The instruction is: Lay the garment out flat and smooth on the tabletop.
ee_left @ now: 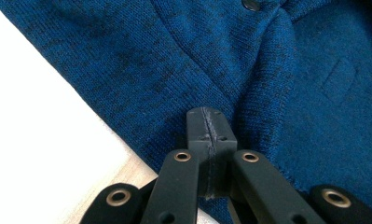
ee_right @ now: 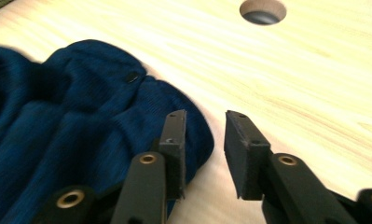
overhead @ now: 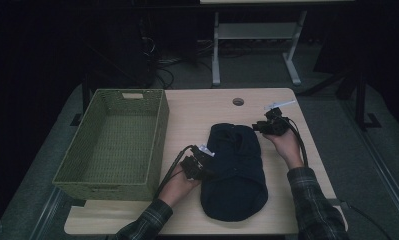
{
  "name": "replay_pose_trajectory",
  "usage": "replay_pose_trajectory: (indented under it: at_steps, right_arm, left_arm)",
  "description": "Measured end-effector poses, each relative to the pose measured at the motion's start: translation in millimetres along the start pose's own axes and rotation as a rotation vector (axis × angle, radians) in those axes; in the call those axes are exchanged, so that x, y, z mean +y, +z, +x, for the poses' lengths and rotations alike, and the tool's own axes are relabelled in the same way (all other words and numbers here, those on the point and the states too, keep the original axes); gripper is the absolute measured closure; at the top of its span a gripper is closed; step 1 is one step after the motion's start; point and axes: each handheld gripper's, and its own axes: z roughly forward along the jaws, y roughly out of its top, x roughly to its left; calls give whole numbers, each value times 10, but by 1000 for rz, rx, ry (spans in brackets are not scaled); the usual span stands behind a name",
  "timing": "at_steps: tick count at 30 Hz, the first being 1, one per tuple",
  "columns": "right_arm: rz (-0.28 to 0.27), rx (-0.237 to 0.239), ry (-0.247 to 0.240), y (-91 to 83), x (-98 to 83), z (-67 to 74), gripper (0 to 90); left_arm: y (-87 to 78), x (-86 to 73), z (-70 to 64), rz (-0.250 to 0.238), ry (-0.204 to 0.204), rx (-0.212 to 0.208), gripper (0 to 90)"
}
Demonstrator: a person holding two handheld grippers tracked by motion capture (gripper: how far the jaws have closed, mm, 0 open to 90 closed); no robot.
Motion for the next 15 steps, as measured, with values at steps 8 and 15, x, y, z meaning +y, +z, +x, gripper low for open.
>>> replay_pose_trajectory:
  at_steps: [8,15]
  right_arm:
    - [43,31,10,200,12,-92,650]
    - [81,80,36,307,-59,-97,748]
  left_arm:
    - [5,3,-12,-4,-3,0,900]
    - [6,7,-17,-3,-4,5,900]
